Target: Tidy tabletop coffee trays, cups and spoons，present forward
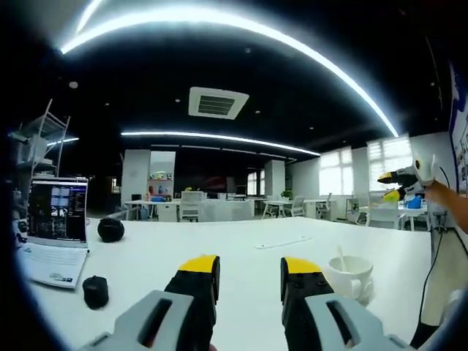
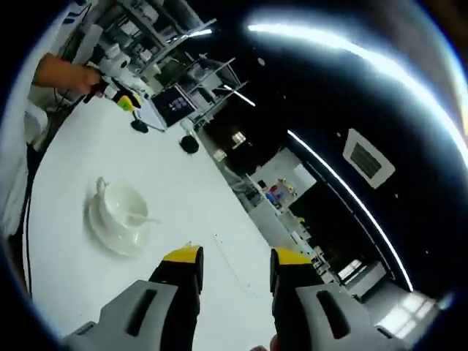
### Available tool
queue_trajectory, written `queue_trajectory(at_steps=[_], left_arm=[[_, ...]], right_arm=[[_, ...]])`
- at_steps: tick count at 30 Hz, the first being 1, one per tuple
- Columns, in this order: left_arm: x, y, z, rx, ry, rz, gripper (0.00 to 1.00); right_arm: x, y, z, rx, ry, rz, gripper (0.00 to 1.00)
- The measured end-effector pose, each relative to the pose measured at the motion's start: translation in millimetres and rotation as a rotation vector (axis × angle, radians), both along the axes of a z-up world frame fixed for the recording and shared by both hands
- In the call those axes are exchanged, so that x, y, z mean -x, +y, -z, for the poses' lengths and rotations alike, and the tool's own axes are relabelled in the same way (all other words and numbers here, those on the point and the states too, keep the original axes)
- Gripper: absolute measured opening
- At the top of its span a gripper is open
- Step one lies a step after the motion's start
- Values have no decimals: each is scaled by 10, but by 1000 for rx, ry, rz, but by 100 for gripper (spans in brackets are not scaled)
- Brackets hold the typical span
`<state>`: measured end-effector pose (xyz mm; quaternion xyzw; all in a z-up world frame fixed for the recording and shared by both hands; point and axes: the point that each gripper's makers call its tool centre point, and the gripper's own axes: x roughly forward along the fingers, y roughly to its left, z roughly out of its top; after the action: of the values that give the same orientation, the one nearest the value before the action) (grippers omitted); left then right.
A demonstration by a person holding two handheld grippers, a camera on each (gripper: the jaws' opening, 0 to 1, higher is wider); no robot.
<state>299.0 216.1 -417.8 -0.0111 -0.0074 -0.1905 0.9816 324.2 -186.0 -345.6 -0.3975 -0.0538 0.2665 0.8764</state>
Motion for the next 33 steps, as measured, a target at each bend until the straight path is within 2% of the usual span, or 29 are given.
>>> queue_trajectory(at_steps=[3, 5, 9, 12, 14, 17, 22, 33], left_arm=[[-11, -22, 33, 0, 3, 2, 35], [-9, -30, 60, -6, 1, 3, 35], [6, -4, 115, -32, -18, -10, 35], [24, 21, 167, -38, -29, -20, 35], [29, 33, 218, -40, -20, -28, 35], [52, 45, 269, -47, -11, -36, 35], [67, 85, 293, -41, -4, -47, 35], [71, 107, 374, -35, 8, -58, 35]], right_arm=[[18, -62, 37, -66, 1, 2, 38], [51, -88, 84, -84, -9, -3, 39], [67, -196, 189, -233, 28, 12, 41], [58, -353, 238, -365, 42, 42, 41], [41, -496, 292, -426, 50, 82, 40], [57, -603, 387, -430, 46, 120, 40], [92, -721, 497, -511, 63, 145, 40], [132, -835, 815, -538, 94, 201, 41]])
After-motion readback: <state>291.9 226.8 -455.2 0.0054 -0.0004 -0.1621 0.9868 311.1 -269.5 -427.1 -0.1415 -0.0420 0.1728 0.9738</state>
